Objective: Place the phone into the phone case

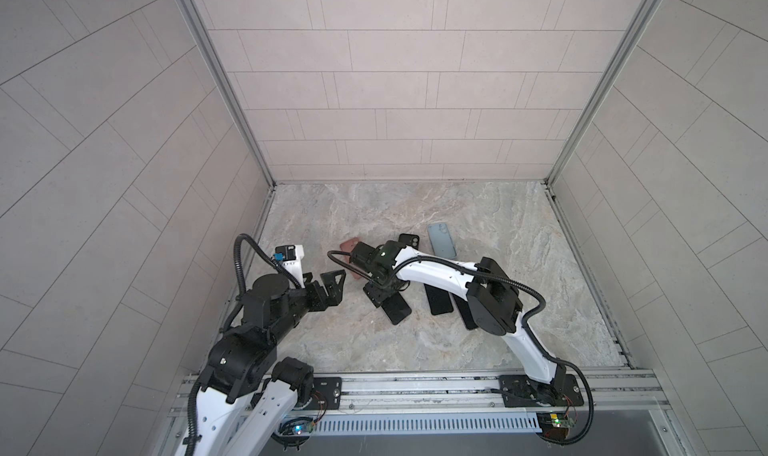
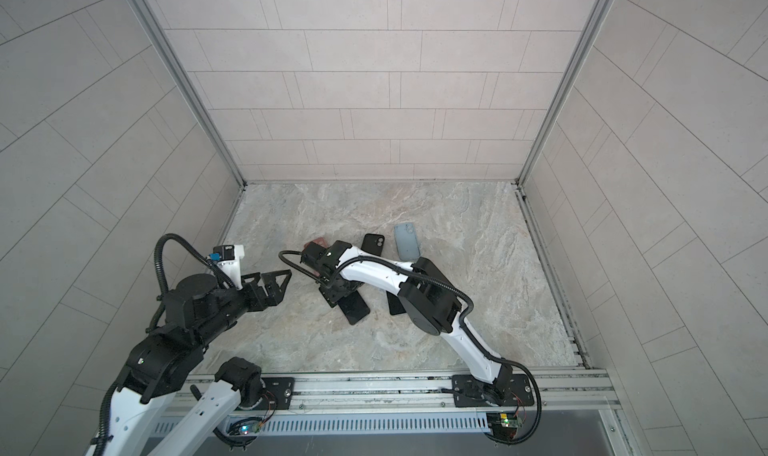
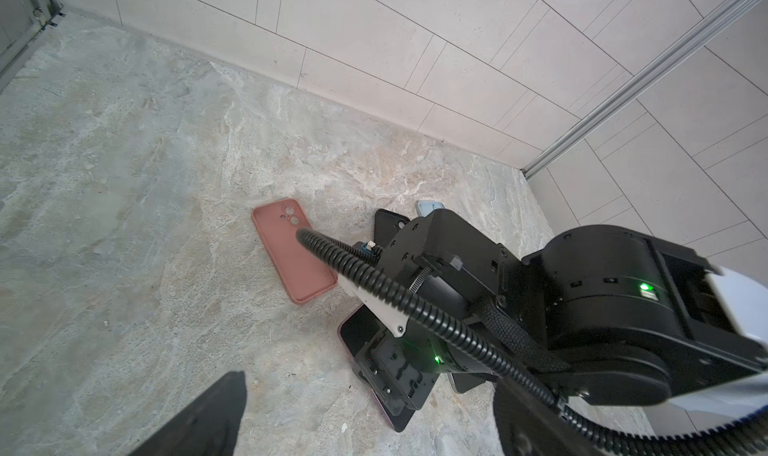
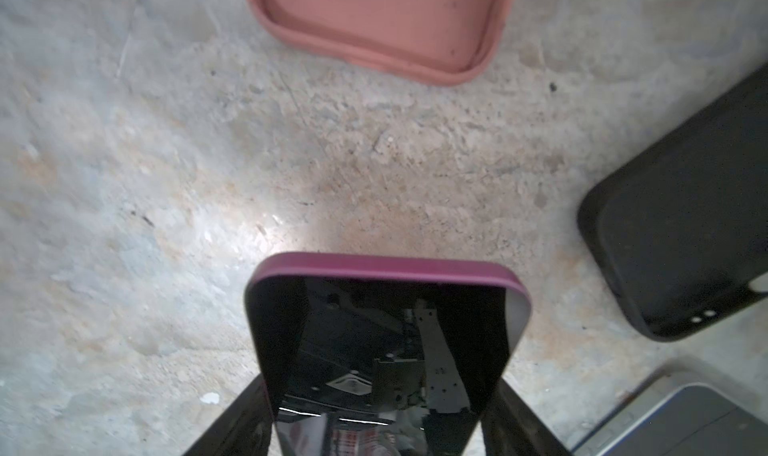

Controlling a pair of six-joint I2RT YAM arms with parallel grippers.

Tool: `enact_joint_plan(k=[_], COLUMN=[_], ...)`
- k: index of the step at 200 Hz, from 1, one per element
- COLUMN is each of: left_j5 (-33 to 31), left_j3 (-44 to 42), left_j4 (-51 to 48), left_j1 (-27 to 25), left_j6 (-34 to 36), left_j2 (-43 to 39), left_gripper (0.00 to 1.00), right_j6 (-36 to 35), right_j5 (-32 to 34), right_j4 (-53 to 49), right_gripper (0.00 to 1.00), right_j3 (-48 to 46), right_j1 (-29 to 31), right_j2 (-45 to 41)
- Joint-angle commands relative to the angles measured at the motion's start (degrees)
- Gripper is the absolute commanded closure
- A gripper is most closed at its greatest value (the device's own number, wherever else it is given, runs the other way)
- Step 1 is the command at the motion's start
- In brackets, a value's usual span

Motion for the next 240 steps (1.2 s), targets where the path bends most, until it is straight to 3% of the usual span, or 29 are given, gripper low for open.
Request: enact_joint_plan(k=[1, 20, 59, 96, 136, 191, 240], left_j5=[-0.5, 0.2, 0.9, 6.8, 7.2, 7.4, 8.1], left_j3=[1.2, 1.0, 0.5, -1.2, -1.8, 3.5, 3.0], left_j4=[-0.6, -1.1, -3.5, -1.1, 8.0, 9.8, 9.9], left_j1=[-0.3, -0.3, -0.3, -0.3, -0.3, -0.3, -1.2], left_j6=[0.7, 0.3, -0.1, -2.0, -1.9, 0.4, 0.2], left_j2=[0.6, 1.1, 2.7, 14.4, 28.8, 43.4, 45.6], left_gripper=[0.00, 0.00, 0.05, 0.09, 0.09, 0.12, 0.13], right_j6=[-8.9, -8.1, -3.1, 6.6, 16.8, 22.4, 26.6], right_j5=[1.2, 1.5, 2.2, -4.0, -7.6, -4.8, -5.7], right_j4=[-4.0, -1.6, 0.8, 9.3, 21.0, 26.9, 30.5], right_gripper=[0.15, 0.06, 0.05, 0.09, 0.10, 0.11, 0.11], right_j3=[-0.5, -3.2, -8.8, -25.2, -44.2, -55.1, -56.2], right_j1=[0.2, 0.2, -1.4, -4.8, -5.4, -5.4, -4.8], right_j2=[-0.7, -4.4, -16.6, -32.1, -45.7, -51.0, -49.2])
